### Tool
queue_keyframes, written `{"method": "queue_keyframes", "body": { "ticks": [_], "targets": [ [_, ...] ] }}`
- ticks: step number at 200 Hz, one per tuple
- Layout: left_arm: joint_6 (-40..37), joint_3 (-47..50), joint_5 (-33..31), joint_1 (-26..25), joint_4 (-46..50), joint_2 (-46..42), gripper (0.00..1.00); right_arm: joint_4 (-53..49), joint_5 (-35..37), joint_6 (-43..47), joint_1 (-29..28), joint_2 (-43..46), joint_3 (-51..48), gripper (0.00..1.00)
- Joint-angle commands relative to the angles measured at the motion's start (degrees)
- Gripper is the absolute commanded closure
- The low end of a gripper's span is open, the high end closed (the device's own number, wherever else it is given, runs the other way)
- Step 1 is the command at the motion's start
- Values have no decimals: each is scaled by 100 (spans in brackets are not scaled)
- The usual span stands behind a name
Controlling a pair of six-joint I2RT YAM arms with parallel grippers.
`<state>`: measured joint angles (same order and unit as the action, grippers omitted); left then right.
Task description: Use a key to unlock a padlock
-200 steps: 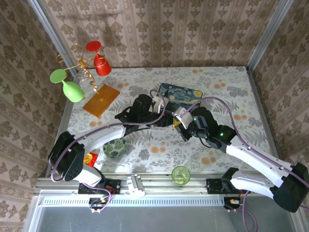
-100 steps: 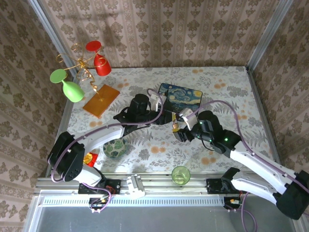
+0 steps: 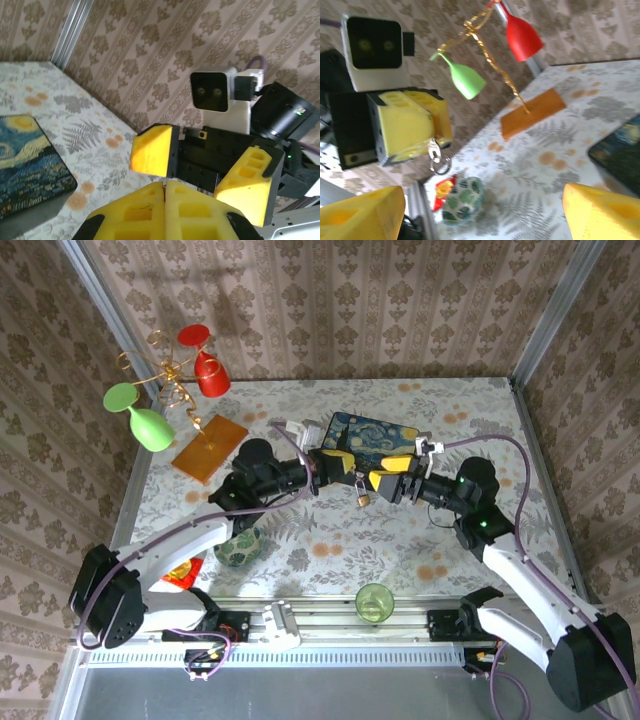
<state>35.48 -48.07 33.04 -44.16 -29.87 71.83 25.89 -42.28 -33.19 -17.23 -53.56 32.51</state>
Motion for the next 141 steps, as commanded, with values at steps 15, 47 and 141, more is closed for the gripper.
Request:
{"method": "queue_keyframes", "body": {
  "ticks": [15, 47, 141],
  "targets": [
    [-310, 110, 14, -90, -666, -143, 100, 1766, -610, -1012, -10, -90, -131, 30],
    [-305, 193, -63, -249, -962, -212, 100, 2155, -731, -1171, -207, -291, -66, 42],
    [-354, 350, -357, -462, -1316, -407, 100, 2594, -456, -1065, -770, -764, 18, 59]
  ]
}}
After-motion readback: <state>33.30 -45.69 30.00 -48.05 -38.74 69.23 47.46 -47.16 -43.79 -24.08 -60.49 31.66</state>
